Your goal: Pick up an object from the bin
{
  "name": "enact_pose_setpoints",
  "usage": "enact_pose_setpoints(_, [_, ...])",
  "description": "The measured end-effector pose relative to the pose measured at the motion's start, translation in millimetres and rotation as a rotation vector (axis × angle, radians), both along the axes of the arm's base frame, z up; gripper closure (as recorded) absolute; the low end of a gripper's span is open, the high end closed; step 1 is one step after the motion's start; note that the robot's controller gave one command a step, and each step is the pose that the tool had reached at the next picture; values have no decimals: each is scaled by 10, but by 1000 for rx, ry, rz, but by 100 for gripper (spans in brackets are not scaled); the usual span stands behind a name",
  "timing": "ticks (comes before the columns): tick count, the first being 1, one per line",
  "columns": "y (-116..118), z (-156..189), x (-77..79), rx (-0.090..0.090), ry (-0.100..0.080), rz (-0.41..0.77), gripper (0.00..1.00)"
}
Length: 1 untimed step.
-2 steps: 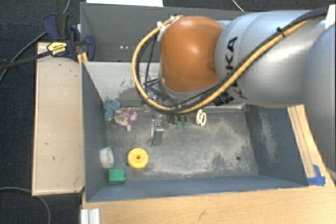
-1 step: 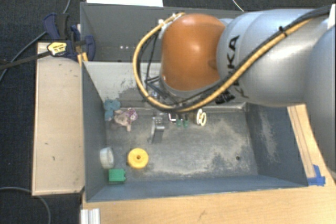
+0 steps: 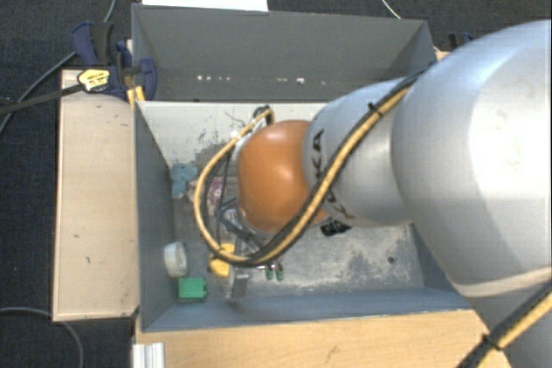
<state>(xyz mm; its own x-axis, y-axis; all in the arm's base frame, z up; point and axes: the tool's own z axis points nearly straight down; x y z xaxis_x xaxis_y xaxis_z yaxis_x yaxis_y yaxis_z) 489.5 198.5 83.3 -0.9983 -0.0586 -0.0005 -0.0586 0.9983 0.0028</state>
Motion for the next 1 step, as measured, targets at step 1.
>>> enact_pose_setpoints(1, [-61, 505, 89, 0, -4, -134, 0])
